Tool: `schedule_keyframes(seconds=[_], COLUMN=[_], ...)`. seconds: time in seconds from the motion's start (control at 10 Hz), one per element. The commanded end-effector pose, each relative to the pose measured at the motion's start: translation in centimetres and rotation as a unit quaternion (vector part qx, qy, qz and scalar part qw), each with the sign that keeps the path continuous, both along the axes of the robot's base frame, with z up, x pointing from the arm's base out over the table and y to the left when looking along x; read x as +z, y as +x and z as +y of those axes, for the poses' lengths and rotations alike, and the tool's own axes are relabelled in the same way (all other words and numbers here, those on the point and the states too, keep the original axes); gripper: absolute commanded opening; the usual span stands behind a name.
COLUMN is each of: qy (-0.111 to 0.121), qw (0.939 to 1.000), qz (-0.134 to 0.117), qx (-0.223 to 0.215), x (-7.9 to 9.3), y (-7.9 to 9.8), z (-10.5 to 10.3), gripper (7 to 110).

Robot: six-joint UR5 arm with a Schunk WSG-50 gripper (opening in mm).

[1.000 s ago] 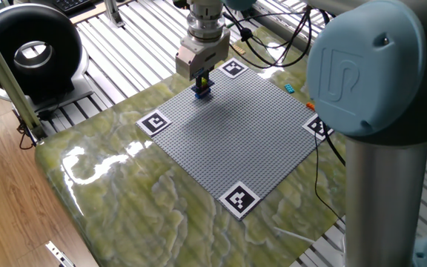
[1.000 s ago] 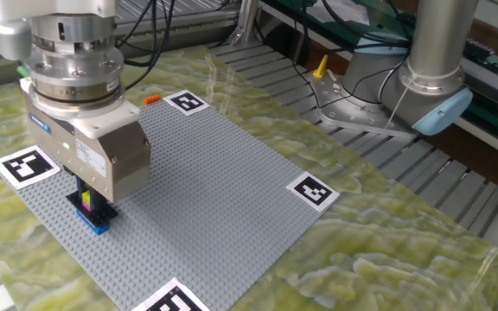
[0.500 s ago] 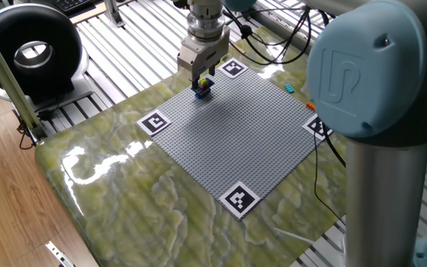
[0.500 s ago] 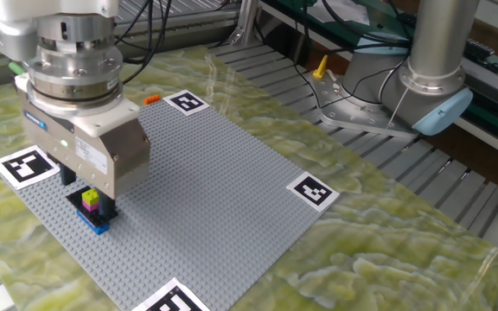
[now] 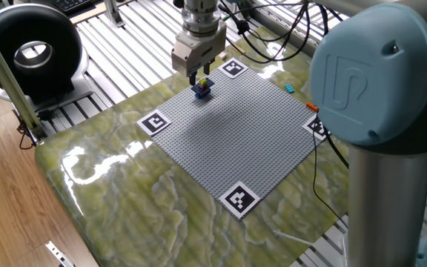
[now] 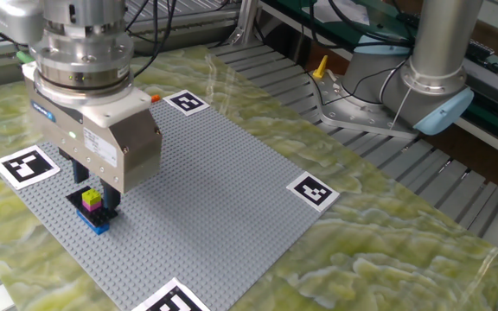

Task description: Stack small Lego blocks one on top of the other

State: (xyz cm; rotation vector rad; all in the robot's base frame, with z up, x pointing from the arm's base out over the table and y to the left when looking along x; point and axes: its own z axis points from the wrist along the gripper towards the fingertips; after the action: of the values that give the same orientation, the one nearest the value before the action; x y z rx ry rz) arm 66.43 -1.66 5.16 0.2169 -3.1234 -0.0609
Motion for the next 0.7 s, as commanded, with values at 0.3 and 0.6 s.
schedule_keyframes(seconds=[0.3,0.6], qy=[0.021,0.023], qw=[0.9997,0.9995], qz=[0.002,0.009], qx=[-0.016,-0.02], x=[-0.4,-0.7], y=[0.7,0.5], z=[1.3,1.5], gripper=[44,44])
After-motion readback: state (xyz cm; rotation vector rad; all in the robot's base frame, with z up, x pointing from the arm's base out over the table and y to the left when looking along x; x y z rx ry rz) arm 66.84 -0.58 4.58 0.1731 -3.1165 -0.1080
